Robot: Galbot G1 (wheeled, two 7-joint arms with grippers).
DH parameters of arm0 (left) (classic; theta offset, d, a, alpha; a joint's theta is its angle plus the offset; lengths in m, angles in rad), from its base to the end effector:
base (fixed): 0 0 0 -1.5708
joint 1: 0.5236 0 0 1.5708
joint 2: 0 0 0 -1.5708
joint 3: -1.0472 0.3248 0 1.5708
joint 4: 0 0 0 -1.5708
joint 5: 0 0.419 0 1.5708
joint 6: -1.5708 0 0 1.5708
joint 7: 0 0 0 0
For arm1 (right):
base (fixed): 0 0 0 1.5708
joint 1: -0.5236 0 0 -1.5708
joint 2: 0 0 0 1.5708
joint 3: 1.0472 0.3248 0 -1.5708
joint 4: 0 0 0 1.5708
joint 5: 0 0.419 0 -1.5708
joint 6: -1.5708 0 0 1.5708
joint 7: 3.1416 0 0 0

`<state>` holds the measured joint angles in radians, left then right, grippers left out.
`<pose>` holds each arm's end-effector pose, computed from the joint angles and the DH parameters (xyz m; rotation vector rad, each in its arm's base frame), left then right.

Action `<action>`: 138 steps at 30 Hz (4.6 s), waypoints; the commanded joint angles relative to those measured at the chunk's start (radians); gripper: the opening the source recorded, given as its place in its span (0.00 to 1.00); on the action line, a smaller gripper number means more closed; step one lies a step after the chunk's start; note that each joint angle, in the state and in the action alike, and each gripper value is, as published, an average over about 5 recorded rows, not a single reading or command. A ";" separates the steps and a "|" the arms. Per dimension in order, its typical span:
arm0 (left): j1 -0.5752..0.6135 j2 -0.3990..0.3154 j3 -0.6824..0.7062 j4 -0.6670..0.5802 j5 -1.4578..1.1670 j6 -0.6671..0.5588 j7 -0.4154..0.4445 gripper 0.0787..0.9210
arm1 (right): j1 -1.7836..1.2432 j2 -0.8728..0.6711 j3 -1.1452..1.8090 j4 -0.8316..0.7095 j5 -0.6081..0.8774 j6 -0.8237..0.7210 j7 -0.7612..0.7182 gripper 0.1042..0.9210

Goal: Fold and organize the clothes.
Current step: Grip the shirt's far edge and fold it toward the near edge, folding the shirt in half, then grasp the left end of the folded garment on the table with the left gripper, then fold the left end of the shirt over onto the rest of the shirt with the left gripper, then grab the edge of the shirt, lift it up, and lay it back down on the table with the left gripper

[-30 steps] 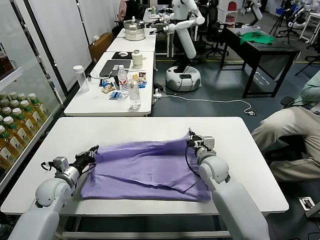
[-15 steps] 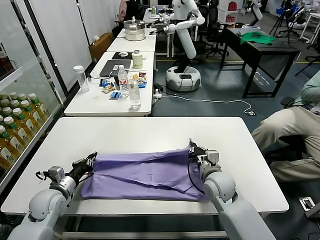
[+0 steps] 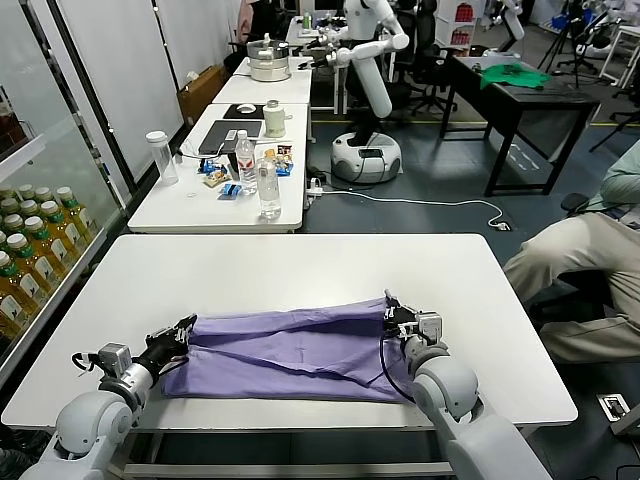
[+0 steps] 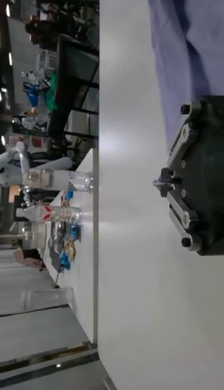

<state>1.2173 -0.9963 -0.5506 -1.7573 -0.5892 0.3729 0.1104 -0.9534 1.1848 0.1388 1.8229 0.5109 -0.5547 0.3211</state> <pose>0.3715 0.1436 -0.2682 -0.2663 -2.7573 0.0344 0.3989 0.0582 -0.2250 0.2374 -2.7434 0.0623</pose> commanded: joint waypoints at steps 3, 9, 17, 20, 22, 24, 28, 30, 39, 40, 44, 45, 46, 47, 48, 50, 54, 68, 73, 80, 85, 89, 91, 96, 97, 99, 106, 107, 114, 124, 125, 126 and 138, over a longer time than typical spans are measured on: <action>0.018 -0.005 -0.003 -0.005 0.155 0.064 -0.041 0.01 | -0.058 -0.004 -0.008 0.024 -0.009 -0.024 0.013 0.04; 0.025 0.007 -0.046 -0.049 0.141 0.055 -0.084 0.15 | -0.064 -0.016 0.017 0.072 -0.020 -0.023 0.013 0.23; 0.065 -0.035 -0.023 -0.129 -0.039 0.088 -0.179 0.42 | -0.089 -0.024 0.042 0.133 -0.036 -0.023 0.009 0.49; 0.061 -0.058 0.008 -0.114 -0.058 0.124 -0.252 0.53 | -0.103 -0.024 0.043 0.143 -0.042 -0.023 0.008 0.60; 0.052 -0.068 0.021 -0.100 -0.067 0.146 -0.304 0.60 | -0.113 -0.024 0.044 0.152 -0.046 -0.023 0.006 0.67; 0.045 -0.071 0.030 -0.087 -0.068 0.159 -0.342 0.66 | -0.120 -0.024 0.044 0.159 -0.049 -0.023 0.004 0.74; 0.037 -0.070 0.034 -0.068 -0.066 0.172 -0.390 0.80 | -0.124 -0.022 0.044 0.160 -0.058 -0.023 0.001 0.85; 0.035 -0.069 0.036 -0.063 -0.067 0.175 -0.403 0.84 | -0.123 -0.019 0.042 0.155 -0.063 -0.023 0.000 0.87; 0.033 -0.084 0.054 -0.063 -0.098 0.172 -0.421 0.84 | -0.122 -0.009 0.035 0.142 -0.079 -0.023 -0.002 0.88; 0.036 -0.086 0.056 -0.066 -0.098 0.172 -0.421 0.81 | -0.121 -0.009 0.035 0.142 -0.079 -0.023 -0.003 0.88; 0.045 -0.092 0.063 -0.078 -0.097 0.168 -0.419 0.67 | -0.119 -0.008 0.034 0.140 -0.079 -0.023 -0.003 0.88; 0.048 -0.094 0.066 -0.082 -0.095 0.168 -0.419 0.64 | -0.118 -0.007 0.034 0.139 -0.079 -0.023 -0.003 0.88; 0.050 -0.095 0.068 -0.087 -0.092 0.167 -0.419 0.60 | -0.117 -0.007 0.033 0.138 -0.079 -0.023 -0.003 0.88; 0.051 -0.096 0.071 -0.090 -0.087 0.166 -0.419 0.57 | -0.117 -0.006 0.032 0.137 -0.079 -0.023 -0.003 0.88; 0.051 -0.097 0.074 -0.093 -0.078 0.164 -0.419 0.54 | -0.116 -0.005 0.032 0.135 -0.080 -0.023 -0.004 0.88; 0.048 -0.098 0.079 -0.092 -0.049 0.159 -0.421 0.47 | -0.114 -0.003 0.030 0.132 -0.080 -0.023 -0.004 0.88; 0.042 -0.096 0.076 -0.093 0.074 0.147 -0.421 0.33 | -0.111 -0.002 0.029 0.129 -0.081 -0.023 -0.005 0.88; 0.125 0.055 -0.458 -0.090 0.481 0.080 -0.271 0.04 | -0.093 -0.012 0.037 0.141 -0.078 -0.023 -0.005 0.88; 0.143 0.088 -0.492 -0.118 0.456 0.085 -0.229 0.04 | -0.082 -0.008 0.039 0.137 -0.077 -0.023 -0.007 0.88; 0.117 -0.041 -0.164 -0.404 -0.136 0.203 -0.232 0.04 | -0.093 -0.006 0.045 0.138 -0.079 -0.023 -0.007 0.88; 0.041 -0.162 0.064 -0.407 -0.205 0.208 -0.249 0.04 | -0.101 -0.012 0.055 0.140 -0.079 -0.023 -0.007 0.88; -0.017 -0.210 0.134 -0.341 -0.188 0.208 -0.278 0.04 | -0.103 -0.013 0.058 0.139 -0.079 -0.023 -0.007 0.88; -0.037 -0.221 0.150 -0.316 -0.182 0.208 -0.289 0.04 | -0.104 -0.012 0.058 0.136 -0.079 -0.023 -0.007 0.88; -0.070 -0.240 0.200 -0.262 -0.122 0.208 -0.301 0.04 | -0.103 -0.009 0.054 0.130 -0.082 -0.023 -0.005 0.88; -0.077 -0.249 0.219 -0.243 -0.087 0.205 -0.302 0.04 | -0.104 -0.008 0.053 0.130 -0.083 -0.023 -0.005 0.88; -0.093 -0.269 0.257 -0.205 -0.012 0.187 -0.311 0.04 | -0.104 -0.006 0.051 0.133 -0.084 -0.023 -0.004 0.88; -0.078 -0.210 0.137 -0.369 0.037 0.097 -0.313 0.16 | -0.106 -0.012 0.050 0.150 -0.084 -0.024 -0.002 0.88; -0.061 -0.179 0.083 -0.405 0.024 0.092 -0.312 0.19 | -0.105 -0.013 0.051 0.149 -0.084 -0.024 -0.003 0.88; 0.172 -0.037 -0.250 -0.268 0.022 0.137 -0.297 0.42 | -0.096 -0.006 0.048 0.127 -0.084 -0.023 -0.016 0.88; 0.166 -0.127 -0.164 -0.125 0.026 0.149 -0.270 0.78 | -0.098 -0.005 0.044 0.116 -0.089 -0.023 -0.023 0.88; 0.156 -0.130 -0.158 -0.122 0.019 0.149 -0.260 0.82 | -0.098 -0.006 0.044 0.116 -0.089 -0.023 -0.024 0.88; 0.147 -0.132 -0.153 -0.119 0.012 0.149 -0.252 0.84 | -0.097 -0.007 0.044 0.116 -0.089 -0.023 -0.024 0.88; 0.083 -0.132 -0.120 -0.072 -0.046 0.165 -0.249 0.88 | -0.093 0.002 0.038 0.115 -0.094 -0.023 -0.025 0.88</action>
<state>1.3134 -1.1272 -0.6664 -1.8784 -0.5891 0.5269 -0.1495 -1.0467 1.1849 0.1771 1.9396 0.4176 -0.5780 0.2966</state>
